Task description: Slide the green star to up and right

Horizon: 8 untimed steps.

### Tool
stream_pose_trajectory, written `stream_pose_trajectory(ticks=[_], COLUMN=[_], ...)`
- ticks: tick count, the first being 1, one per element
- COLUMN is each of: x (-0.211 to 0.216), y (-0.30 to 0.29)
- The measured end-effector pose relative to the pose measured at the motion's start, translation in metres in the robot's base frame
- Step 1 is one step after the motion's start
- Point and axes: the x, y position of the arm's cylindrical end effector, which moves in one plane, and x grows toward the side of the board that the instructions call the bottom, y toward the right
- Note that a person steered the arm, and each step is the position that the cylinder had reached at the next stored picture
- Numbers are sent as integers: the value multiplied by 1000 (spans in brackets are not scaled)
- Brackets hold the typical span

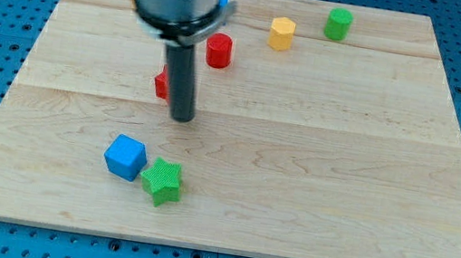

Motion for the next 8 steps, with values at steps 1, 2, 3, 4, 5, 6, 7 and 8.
stream_pose_trajectory(ticks=[1,2,3,4,5,6,7,8], x=[-32,-29,-22,-29,-2,103,176,175], y=[-23,-55,-38,-1,61,112,97,53])
